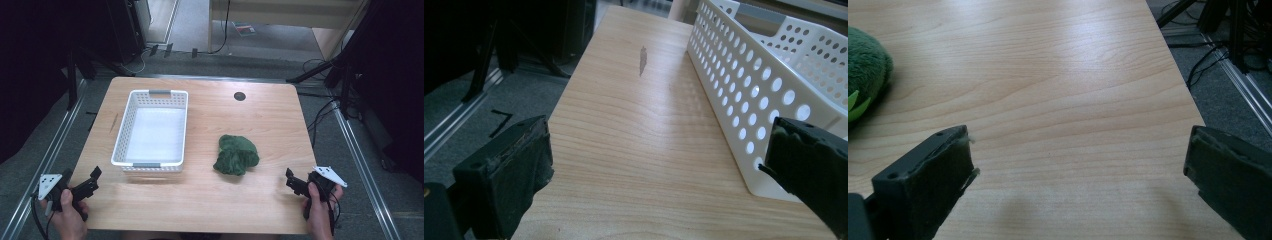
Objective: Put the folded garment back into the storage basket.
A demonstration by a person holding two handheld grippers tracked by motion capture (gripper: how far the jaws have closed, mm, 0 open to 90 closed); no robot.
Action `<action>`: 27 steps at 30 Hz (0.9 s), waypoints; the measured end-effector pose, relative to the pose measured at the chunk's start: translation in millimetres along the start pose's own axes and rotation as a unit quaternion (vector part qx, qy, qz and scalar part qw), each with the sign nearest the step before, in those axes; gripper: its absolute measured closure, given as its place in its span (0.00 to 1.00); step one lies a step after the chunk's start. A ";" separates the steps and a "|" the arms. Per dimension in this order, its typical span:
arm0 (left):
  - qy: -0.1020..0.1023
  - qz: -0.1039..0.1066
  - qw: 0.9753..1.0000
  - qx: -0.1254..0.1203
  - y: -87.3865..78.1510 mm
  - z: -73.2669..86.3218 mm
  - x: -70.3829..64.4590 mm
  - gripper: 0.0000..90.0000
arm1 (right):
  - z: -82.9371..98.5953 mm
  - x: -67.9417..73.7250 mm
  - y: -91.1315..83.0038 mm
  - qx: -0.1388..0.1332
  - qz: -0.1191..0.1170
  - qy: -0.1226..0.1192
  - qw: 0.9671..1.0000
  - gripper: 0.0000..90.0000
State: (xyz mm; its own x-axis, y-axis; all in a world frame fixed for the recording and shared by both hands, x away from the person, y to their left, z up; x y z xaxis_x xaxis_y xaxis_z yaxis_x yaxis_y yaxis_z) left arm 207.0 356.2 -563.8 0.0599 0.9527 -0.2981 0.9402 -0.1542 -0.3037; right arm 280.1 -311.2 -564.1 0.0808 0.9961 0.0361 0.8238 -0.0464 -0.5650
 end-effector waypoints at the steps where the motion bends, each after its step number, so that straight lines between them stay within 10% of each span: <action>1: -0.003 -0.012 1.000 -0.007 -0.9 -0.3 1.1 0.00 | -0.1 -0.4 0.1 0.000 -0.002 0.000 1.000 0.00; 17: 0.001 -0.022 0.999 -0.042 -29.2 -42.1 -23.7 0.00 | 0.4 -1.2 -0.3 0.004 0.000 0.007 1.000 0.00; 27: 0.010 0.016 0.999 -0.030 -22.8 -59.3 -53.4 0.00 | 0.4 -1.9 -0.1 0.004 -0.002 0.007 1.000 0.00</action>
State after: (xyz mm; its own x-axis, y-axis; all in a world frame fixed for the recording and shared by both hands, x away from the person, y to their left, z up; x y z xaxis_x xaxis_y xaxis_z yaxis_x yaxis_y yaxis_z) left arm 202.3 324.3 -487.3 0.0959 0.9529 -0.2879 0.9560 -0.1687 -0.2401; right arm 279.7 -313.0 -564.5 0.0858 0.9950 0.0507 0.8191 -0.0415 -0.5721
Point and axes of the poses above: each handheld gripper's, and its own axes: y roughly forward along the jaws, z roughly out of its underside, x roughly to its left, the point moved 3 cm from there along y, roughly forward along the jaws, and after that the axes turned 8 degrees about z, right-handed, at the moved point
